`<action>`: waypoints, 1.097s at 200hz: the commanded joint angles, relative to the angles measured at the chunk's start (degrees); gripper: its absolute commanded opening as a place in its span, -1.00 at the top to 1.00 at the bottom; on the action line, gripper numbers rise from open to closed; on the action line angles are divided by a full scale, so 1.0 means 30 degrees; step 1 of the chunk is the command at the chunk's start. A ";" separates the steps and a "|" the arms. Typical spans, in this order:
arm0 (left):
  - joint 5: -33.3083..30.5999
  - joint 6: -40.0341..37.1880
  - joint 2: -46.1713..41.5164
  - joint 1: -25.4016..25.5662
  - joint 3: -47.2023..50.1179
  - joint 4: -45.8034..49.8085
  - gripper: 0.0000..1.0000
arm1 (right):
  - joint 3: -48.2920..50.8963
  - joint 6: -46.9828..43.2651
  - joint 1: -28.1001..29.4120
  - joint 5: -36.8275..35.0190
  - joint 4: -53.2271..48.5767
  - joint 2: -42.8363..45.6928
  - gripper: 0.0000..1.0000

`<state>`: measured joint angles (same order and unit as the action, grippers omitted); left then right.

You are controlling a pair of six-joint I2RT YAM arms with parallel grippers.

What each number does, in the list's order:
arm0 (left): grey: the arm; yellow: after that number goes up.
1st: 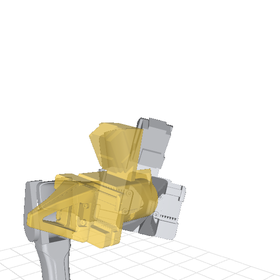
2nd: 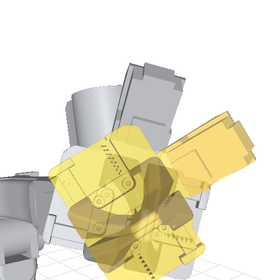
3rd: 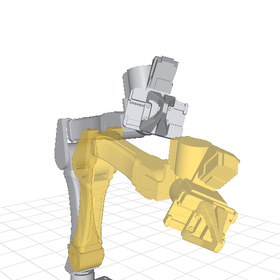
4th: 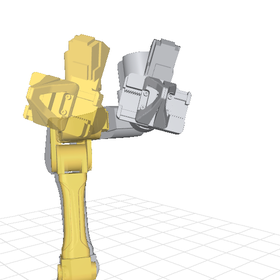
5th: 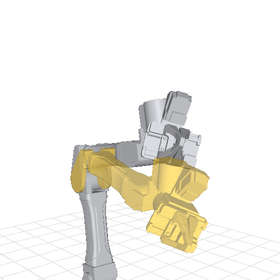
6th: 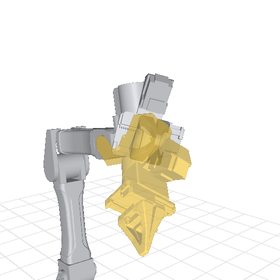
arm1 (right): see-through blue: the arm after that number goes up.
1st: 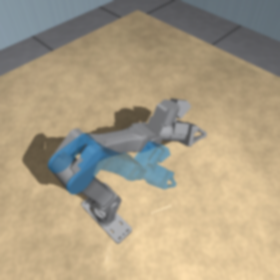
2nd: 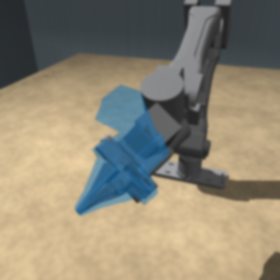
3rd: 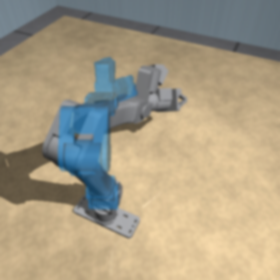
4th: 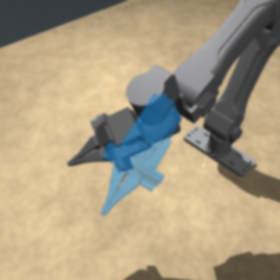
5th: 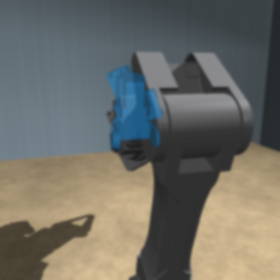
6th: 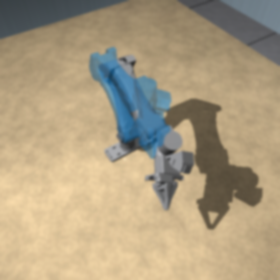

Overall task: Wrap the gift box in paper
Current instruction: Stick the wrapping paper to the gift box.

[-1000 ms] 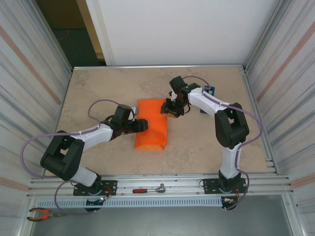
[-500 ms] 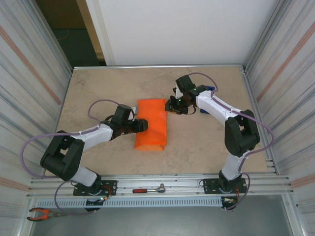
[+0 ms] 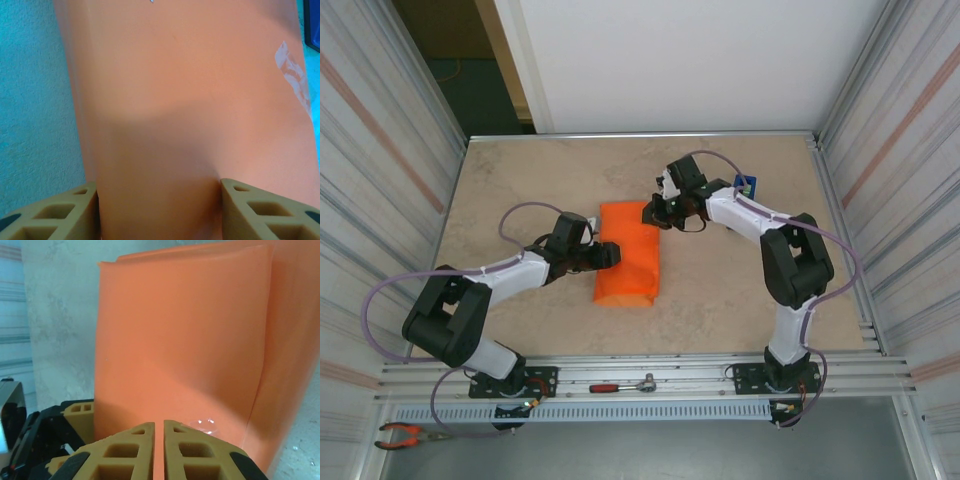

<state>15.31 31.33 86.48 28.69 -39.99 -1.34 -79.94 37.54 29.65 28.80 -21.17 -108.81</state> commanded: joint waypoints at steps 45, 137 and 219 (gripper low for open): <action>-0.2785 -0.0846 0.1661 0.0252 0.1057 0.4371 -0.09 | 0.2501 0.0315 -0.0042 0.0514 0.1005 -0.0096 0.82; -0.2826 -0.0864 0.1612 0.0237 0.1053 0.4442 -0.08 | 0.4478 0.0229 -0.0519 0.0862 0.1584 0.2449 0.85; -0.2761 -0.0864 0.1614 0.0244 0.1011 0.4455 -0.07 | 0.7567 0.1608 -0.1028 0.1091 0.4076 0.4334 0.88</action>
<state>15.29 31.33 86.48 28.69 -40.03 -1.17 -58.59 40.42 26.96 31.77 -9.21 -98.28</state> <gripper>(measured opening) 0.536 0.063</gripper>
